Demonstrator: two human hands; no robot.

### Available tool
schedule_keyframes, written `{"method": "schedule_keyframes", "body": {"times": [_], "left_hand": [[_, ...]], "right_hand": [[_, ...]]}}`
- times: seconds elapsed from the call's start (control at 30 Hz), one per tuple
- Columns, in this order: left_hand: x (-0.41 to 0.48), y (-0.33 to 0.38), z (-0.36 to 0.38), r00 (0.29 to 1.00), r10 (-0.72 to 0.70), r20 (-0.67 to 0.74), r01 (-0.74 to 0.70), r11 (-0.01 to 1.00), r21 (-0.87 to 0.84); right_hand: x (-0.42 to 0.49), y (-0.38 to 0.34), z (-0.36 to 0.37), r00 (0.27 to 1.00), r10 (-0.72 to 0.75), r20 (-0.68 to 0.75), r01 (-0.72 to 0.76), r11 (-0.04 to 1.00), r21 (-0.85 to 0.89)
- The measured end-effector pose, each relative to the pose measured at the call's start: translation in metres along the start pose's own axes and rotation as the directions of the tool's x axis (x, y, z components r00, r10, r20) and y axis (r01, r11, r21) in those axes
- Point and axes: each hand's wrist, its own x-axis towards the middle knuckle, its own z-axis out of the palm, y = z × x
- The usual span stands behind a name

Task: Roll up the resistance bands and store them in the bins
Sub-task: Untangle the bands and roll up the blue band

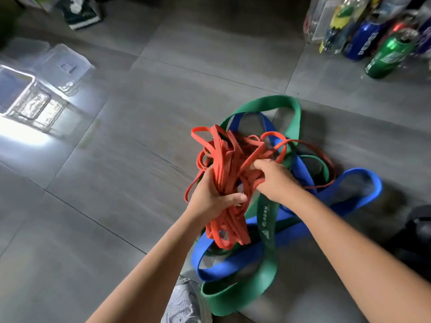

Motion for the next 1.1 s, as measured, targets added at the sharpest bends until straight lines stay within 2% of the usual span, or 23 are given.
{"method": "schedule_keyframes", "body": {"times": [0.07,0.13,0.2,0.27,0.33,0.4,0.5,0.63,0.7,0.8,0.9,1.0,1.1], "left_hand": [[0.002,0.011,0.0,0.997,0.073,-0.035,-0.069,0.992,0.104],[0.007,0.024,-0.005,0.989,0.119,-0.093,-0.099,0.976,0.192],[0.011,0.035,-0.014,0.985,0.137,-0.107,-0.113,0.972,0.208],[0.011,0.041,-0.025,0.982,0.156,-0.106,-0.132,0.97,0.204],[0.007,0.044,-0.038,0.985,0.115,-0.129,-0.098,0.986,0.133],[0.001,0.047,-0.047,0.987,0.048,-0.155,-0.046,0.999,0.014],[-0.004,0.06,-0.05,0.982,0.051,-0.182,-0.057,0.998,-0.028],[-0.018,0.104,-0.056,0.976,0.167,-0.137,-0.143,0.975,0.168],[-0.031,0.136,-0.067,0.967,0.223,-0.119,-0.201,0.964,0.177],[-0.062,0.191,-0.086,0.947,0.307,-0.091,-0.291,0.944,0.153],[-0.098,0.242,-0.102,0.917,0.392,-0.069,-0.384,0.918,0.102],[-0.134,0.277,-0.107,0.89,0.454,-0.036,-0.438,0.875,0.206],[-0.167,0.292,-0.114,0.856,0.502,-0.123,-0.44,0.833,0.335]], "right_hand": [[-0.001,-0.017,-0.01,0.997,-0.047,-0.061,0.058,0.981,0.184],[-0.001,-0.032,-0.021,0.993,-0.085,-0.087,0.106,0.954,0.281],[-0.002,-0.04,-0.037,0.99,-0.122,-0.065,0.133,0.968,0.212],[-0.006,-0.042,-0.059,0.99,-0.114,0.081,0.11,0.993,0.047],[-0.012,-0.042,-0.079,0.973,-0.054,0.224,0.07,0.995,-0.064],[-0.018,-0.046,-0.094,0.967,-0.01,0.253,0.035,0.995,-0.093],[-0.028,-0.06,-0.109,0.988,-0.036,0.153,0.037,0.999,-0.009],[-0.057,-0.092,-0.141,0.994,-0.065,0.089,0.071,0.995,-0.063],[-0.076,-0.114,-0.165,0.995,-0.091,0.036,0.093,0.995,-0.035],[-0.104,-0.159,-0.197,0.986,-0.105,-0.128,0.119,0.988,0.101],[-0.131,-0.21,-0.212,0.974,-0.026,-0.225,0.098,0.944,0.316],[-0.158,-0.26,-0.217,0.965,0.034,-0.26,0.082,0.904,0.42],[-0.192,-0.298,-0.217,0.963,0.015,-0.269,0.12,0.871,0.476]]}}
